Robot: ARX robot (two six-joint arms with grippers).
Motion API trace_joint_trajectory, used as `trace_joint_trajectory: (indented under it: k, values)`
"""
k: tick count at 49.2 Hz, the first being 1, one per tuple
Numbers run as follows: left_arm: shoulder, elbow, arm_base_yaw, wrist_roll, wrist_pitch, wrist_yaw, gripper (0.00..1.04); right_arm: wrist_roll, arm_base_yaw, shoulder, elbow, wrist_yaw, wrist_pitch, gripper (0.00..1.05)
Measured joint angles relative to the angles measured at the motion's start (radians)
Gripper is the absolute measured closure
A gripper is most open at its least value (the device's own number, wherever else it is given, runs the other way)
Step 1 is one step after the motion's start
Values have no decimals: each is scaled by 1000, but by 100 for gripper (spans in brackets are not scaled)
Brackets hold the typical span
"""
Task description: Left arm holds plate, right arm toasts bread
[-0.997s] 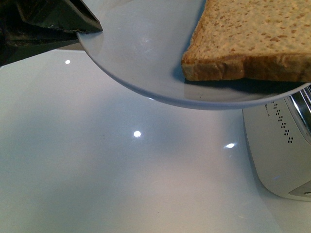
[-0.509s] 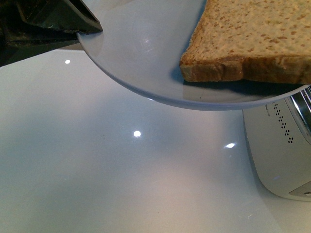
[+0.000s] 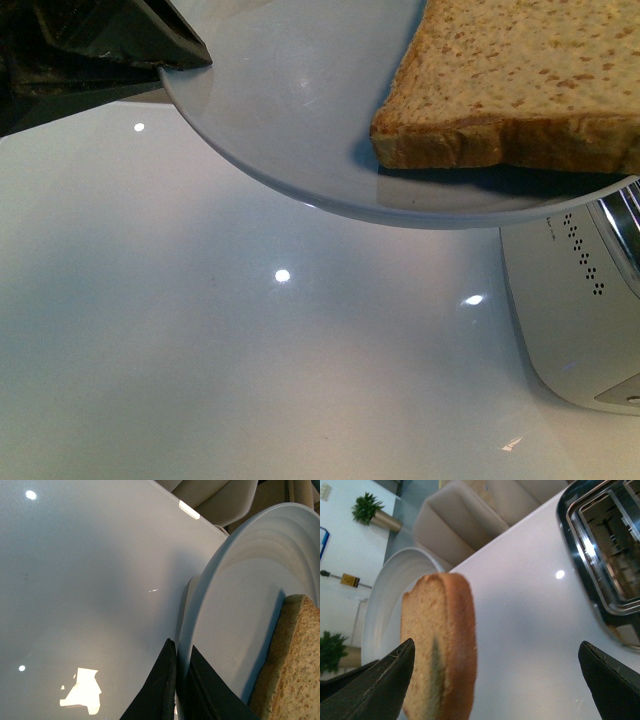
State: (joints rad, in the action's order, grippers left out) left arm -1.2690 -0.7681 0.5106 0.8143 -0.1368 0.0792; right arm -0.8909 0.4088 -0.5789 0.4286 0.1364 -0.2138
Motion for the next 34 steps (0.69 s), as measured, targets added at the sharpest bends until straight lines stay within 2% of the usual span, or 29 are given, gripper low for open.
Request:
trace_joint_trajectory:
  k: [18,23,34]
  values:
    - [0,0,0,0,0,0,102,-64,68,-71,-1,-22,76,9]
    - [0,0,0,0,0,0,102,-67,82,-81,-1,-16,84,21]
    - [0,0,0,0,0,0,102,-89,102,-83,-1,-22,99,66]
